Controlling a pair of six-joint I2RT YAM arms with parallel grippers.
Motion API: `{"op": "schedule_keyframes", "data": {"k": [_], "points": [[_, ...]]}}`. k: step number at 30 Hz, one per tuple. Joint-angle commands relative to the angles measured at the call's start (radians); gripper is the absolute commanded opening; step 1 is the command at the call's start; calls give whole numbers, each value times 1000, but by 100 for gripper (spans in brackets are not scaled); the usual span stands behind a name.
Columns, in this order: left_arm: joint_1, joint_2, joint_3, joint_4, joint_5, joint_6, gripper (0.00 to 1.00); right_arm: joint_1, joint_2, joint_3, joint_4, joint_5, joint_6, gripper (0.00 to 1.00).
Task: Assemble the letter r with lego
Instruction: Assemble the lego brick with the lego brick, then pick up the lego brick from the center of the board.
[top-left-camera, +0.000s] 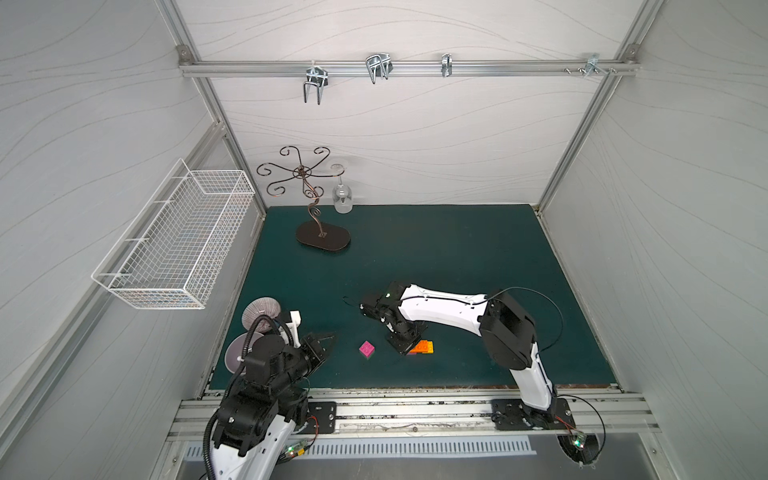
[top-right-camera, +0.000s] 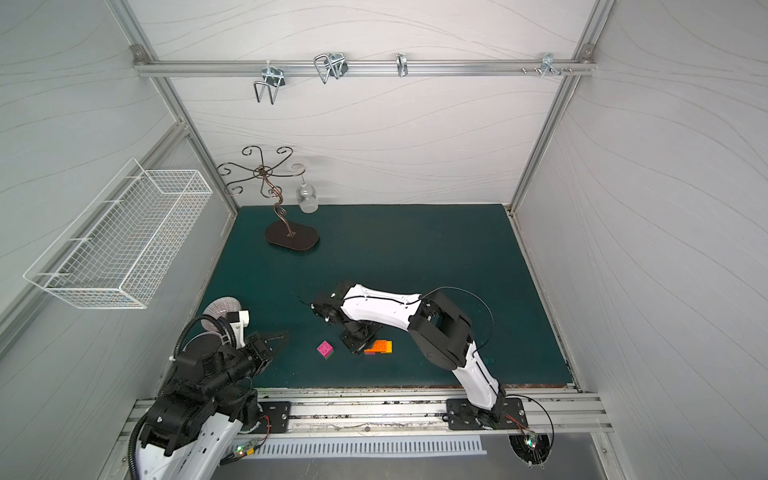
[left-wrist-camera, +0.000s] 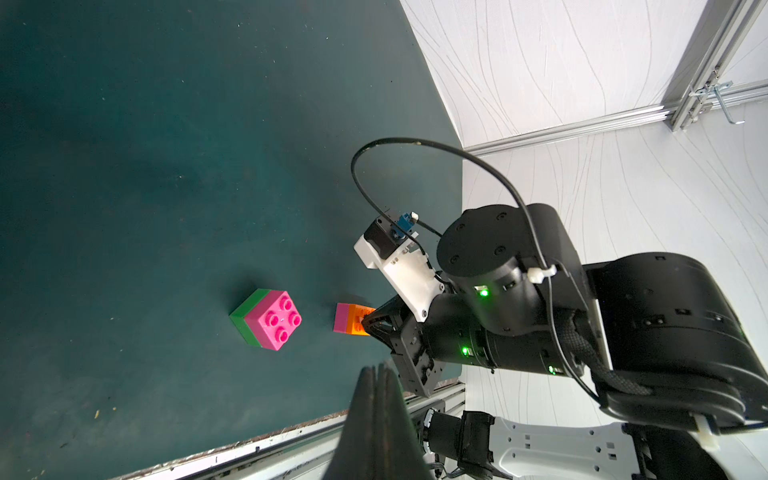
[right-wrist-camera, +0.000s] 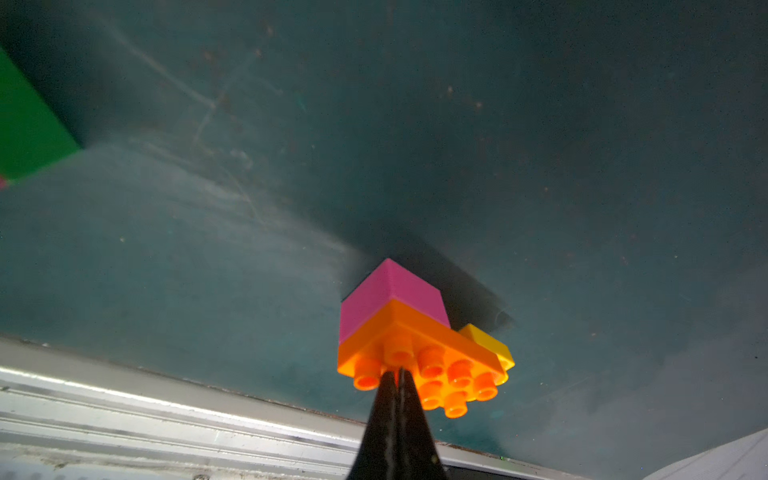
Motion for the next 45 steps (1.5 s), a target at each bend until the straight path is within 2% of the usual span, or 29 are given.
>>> {"op": "schedule_keyframes", "data": {"k": [1,4,7,10,12,15,16,17,20,22,24,25,27,29,38,45], "points": [[-3,-9,10,20,-12,5,0,4,55,-50,1,14,18,0],[-3,1,17,19,-12,12,0,-6,-6,-41,-5,25,15,2],[-2,17,24,26,-12,19,0,-21,-84,-27,-6,26,-8,16],[-3,31,32,33,-12,25,0,-39,-174,-14,7,-11,-87,34],[-2,42,36,39,-11,27,0,-61,-240,-14,13,-57,-165,45],[-2,53,38,47,-11,28,0,-96,-327,-47,23,-126,-300,55],[-3,55,38,50,-11,27,0,-110,-348,-66,23,-157,-336,67],[-3,56,37,54,-11,27,0,-123,-363,-86,15,-183,-377,69],[-3,61,35,62,-14,23,0,-131,-406,-174,34,-157,-493,68],[-2,63,35,65,-16,21,0,-131,-470,-267,114,-157,-585,67],[-2,68,39,65,-15,22,0,-130,-588,-404,254,-210,-705,67],[-2,69,42,63,-16,25,0,-131,-639,-461,318,-233,-753,68],[-2,74,48,56,-18,33,0,-131,-736,-564,438,-251,-841,78],[-2,79,52,51,-19,40,0,-131,-772,-610,499,-267,-898,80],[-2,71,40,54,-23,28,0,-126,-620,-580,511,-307,-1035,75],[-2,59,46,19,-33,43,0,-107,-513,-523,502,-280,-1108,75]]}}
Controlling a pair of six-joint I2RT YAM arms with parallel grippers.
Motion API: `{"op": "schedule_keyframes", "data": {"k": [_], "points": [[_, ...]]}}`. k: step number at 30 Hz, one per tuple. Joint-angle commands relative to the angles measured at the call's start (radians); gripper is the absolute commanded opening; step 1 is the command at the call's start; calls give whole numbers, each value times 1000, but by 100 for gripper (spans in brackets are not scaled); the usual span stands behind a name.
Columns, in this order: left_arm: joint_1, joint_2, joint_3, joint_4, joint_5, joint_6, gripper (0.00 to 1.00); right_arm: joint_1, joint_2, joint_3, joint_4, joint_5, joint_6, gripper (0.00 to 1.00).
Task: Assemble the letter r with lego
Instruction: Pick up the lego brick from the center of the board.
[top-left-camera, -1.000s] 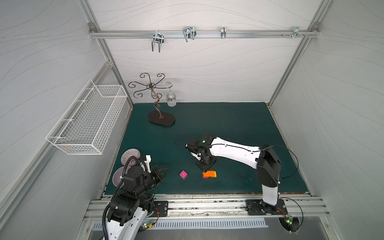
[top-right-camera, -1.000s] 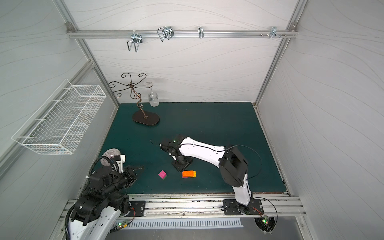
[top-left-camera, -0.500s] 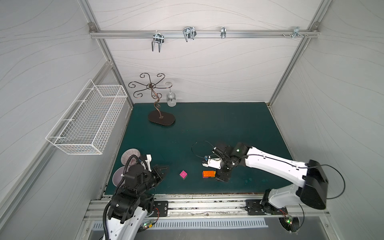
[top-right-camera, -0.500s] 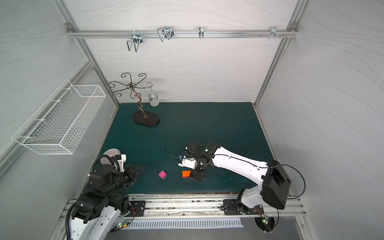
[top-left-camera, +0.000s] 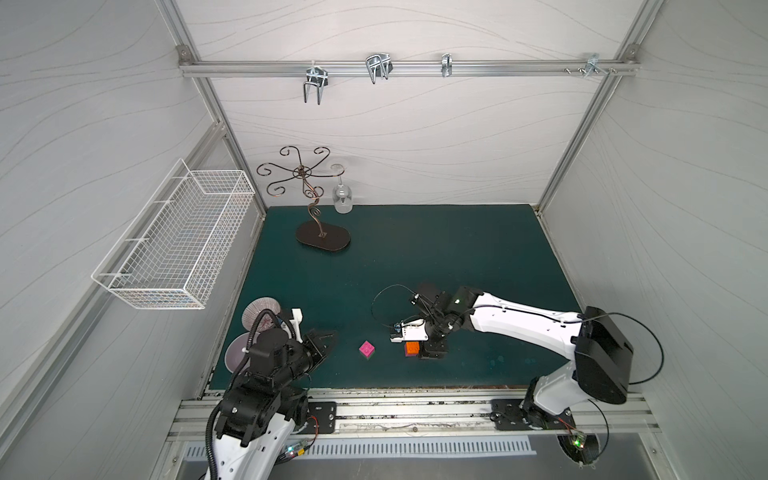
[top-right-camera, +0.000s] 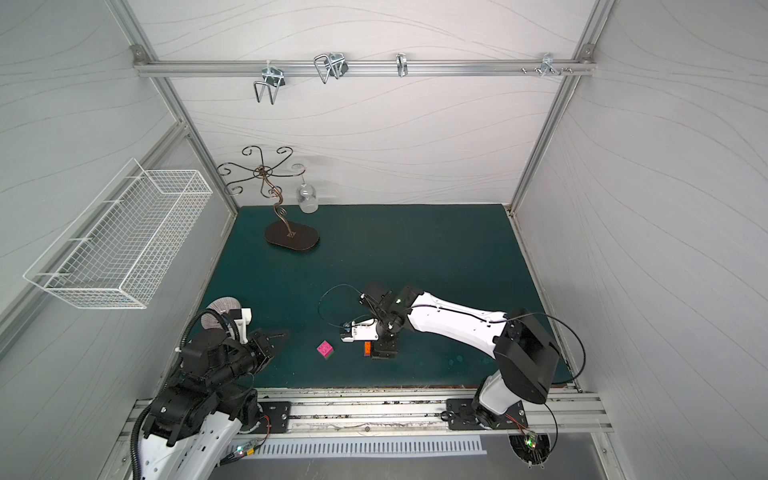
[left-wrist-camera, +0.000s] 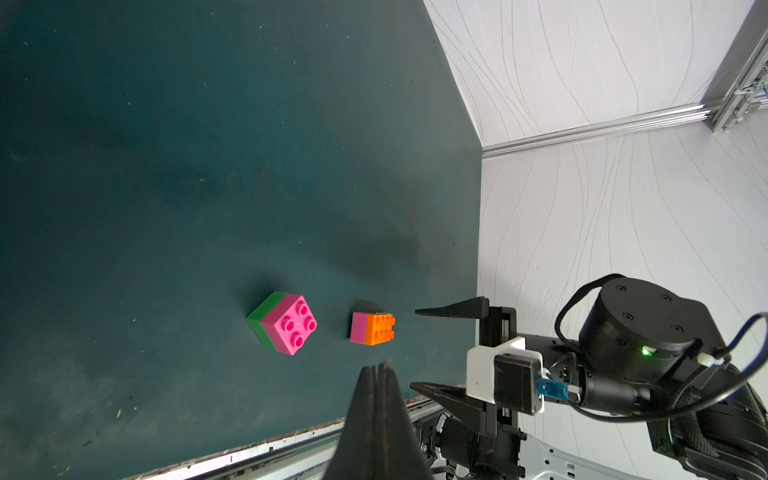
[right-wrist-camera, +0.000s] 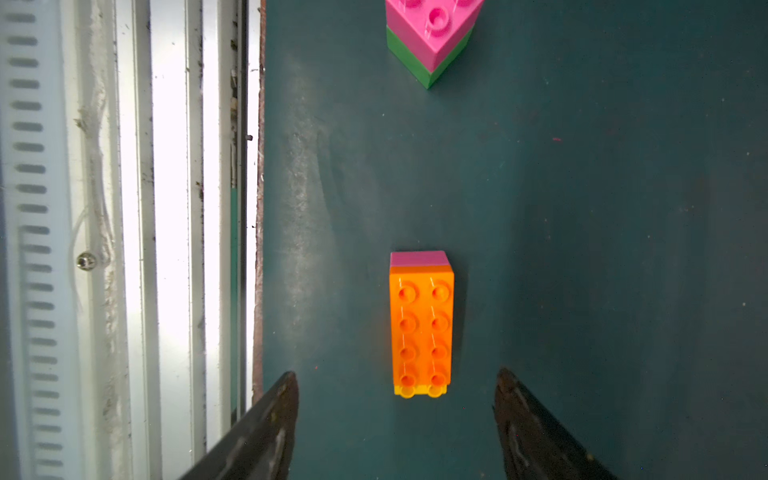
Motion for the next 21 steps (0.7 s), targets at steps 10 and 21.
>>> {"op": "schedule_keyframes", "data": {"k": [10,21], "points": [[-1,-12,15,20,-11,5,0,44,108,52,3,30,-81,69],[-3,4,3,8,-1,5,0,39,154,21,110,122,-60,67]]}}
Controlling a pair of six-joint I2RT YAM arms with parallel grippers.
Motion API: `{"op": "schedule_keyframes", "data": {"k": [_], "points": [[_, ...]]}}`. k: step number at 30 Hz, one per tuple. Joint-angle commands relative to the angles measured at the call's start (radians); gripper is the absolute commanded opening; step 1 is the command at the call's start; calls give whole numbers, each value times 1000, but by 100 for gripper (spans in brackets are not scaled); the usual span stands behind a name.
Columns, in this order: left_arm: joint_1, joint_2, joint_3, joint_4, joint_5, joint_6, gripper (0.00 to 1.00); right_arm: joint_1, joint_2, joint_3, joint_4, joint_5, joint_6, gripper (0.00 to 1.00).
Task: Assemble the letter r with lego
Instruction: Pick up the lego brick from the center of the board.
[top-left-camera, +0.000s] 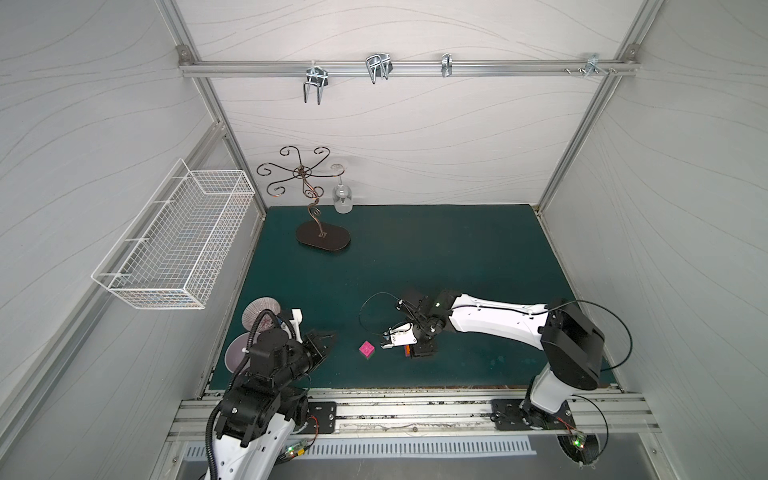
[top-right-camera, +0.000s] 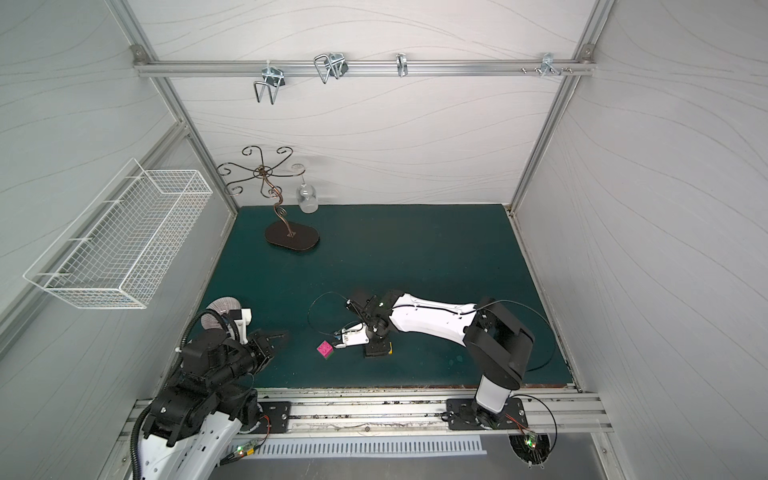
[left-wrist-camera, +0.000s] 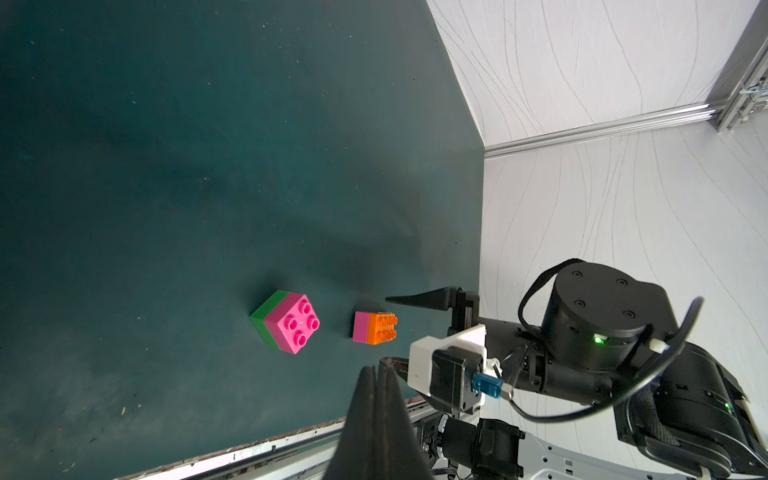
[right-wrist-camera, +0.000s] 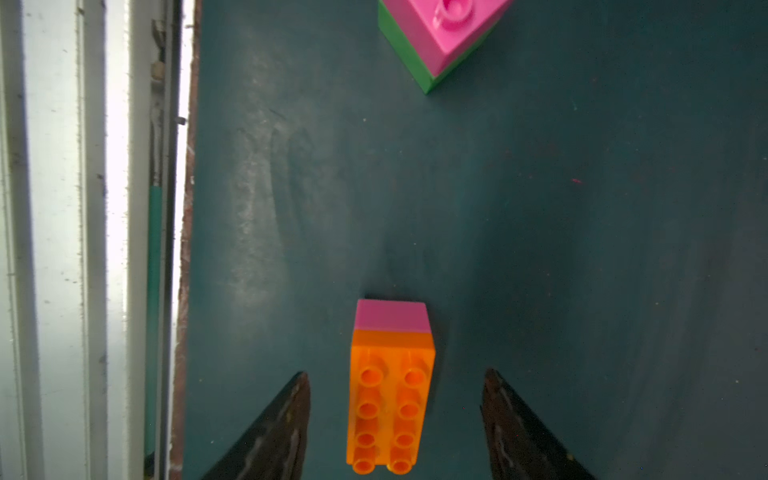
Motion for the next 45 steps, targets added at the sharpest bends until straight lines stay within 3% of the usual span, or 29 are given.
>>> {"op": "schedule_keyframes", "data": {"k": [1,12,20,29,37,42,45], "points": [[-3,4,3,15,0,3,0,-2,21,-15,29,27,10,67],[-2,10,0,14,0,3,0,-7,23,-46,29,2,9,68],[-2,10,0,14,3,2,0,-9,42,-57,45,-8,32,60],[-2,24,-1,16,6,5,0,-10,53,-59,51,-18,48,46],[-2,30,-1,19,6,8,0,-10,59,-56,52,-15,64,23],[-2,45,0,21,6,14,0,-10,49,-29,13,6,77,0],[-1,53,-1,22,9,20,0,-10,51,38,-61,36,108,0]]}}
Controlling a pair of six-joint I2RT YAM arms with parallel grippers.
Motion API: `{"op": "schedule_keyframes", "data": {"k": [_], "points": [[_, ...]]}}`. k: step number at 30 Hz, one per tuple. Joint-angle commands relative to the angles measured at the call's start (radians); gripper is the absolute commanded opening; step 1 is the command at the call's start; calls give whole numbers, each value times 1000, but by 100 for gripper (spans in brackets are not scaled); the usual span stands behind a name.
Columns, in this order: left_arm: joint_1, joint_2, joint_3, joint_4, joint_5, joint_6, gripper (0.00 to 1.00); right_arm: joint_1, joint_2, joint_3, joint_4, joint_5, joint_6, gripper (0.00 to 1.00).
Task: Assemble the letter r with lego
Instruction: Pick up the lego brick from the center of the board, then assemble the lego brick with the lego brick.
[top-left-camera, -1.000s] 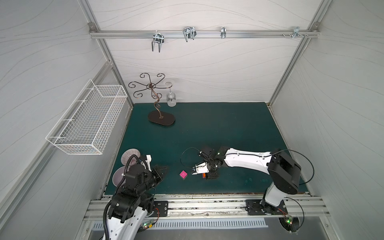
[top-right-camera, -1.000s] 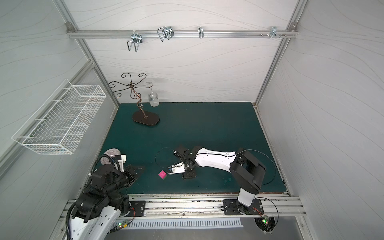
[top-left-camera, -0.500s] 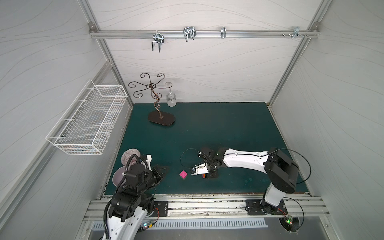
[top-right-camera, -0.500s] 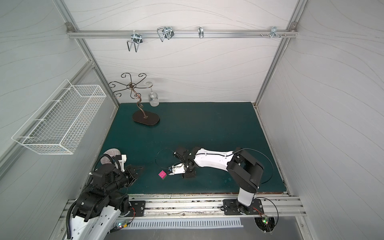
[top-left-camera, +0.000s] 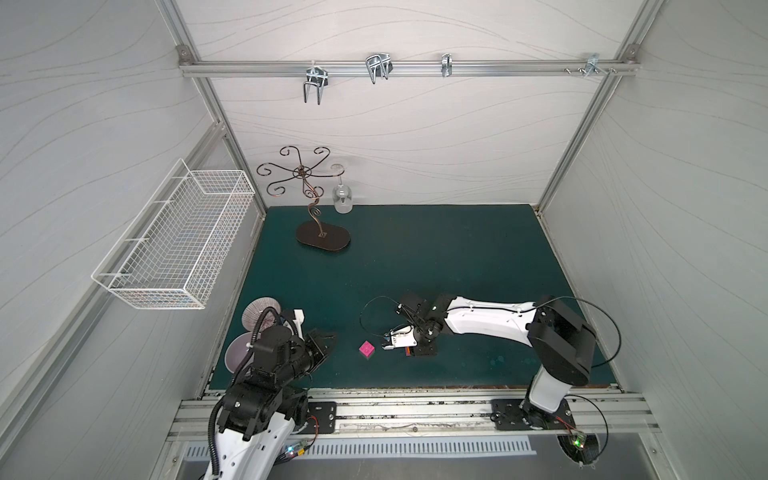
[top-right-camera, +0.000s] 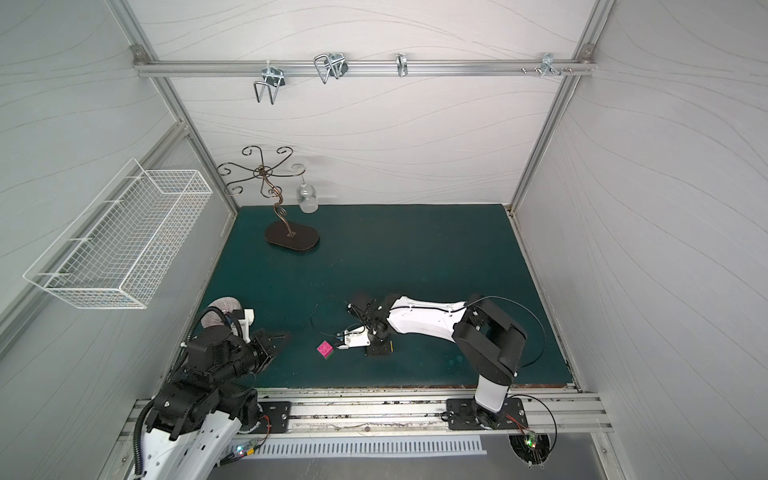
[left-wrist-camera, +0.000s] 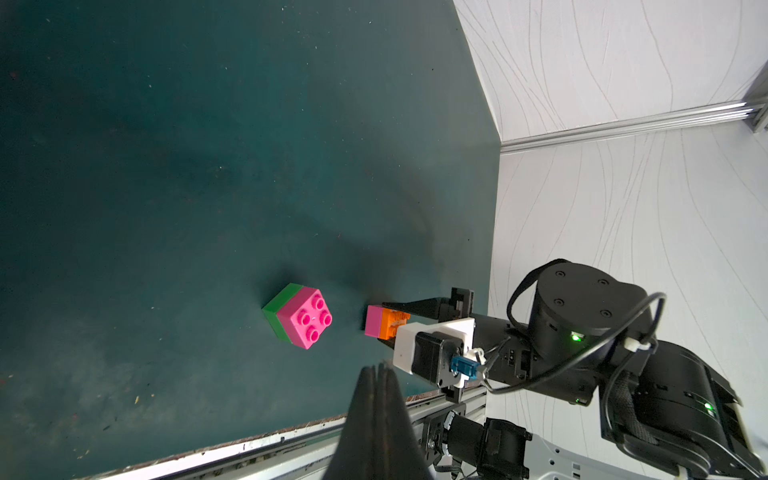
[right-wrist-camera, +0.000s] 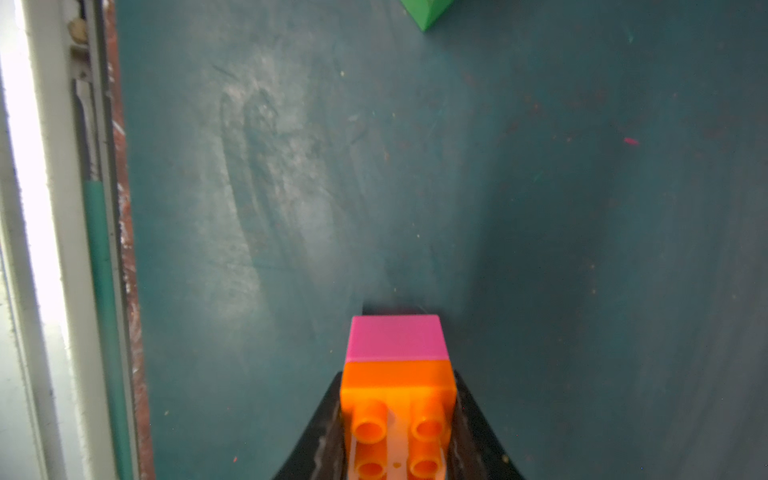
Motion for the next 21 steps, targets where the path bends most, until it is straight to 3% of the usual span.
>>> {"op": "schedule_keyframes", "data": {"k": [1,9,14,21], "points": [[-1,12,1,34,8,18,0,-3,11,94,-109,27,52,0],[-2,11,-36,54,11,-21,0,-1,139,464,-427,125,358,0],[-2,38,-96,38,7,-93,0,8,321,794,-773,41,566,0],[-3,62,-146,11,8,-139,0,60,400,978,-891,-71,773,0]]}}
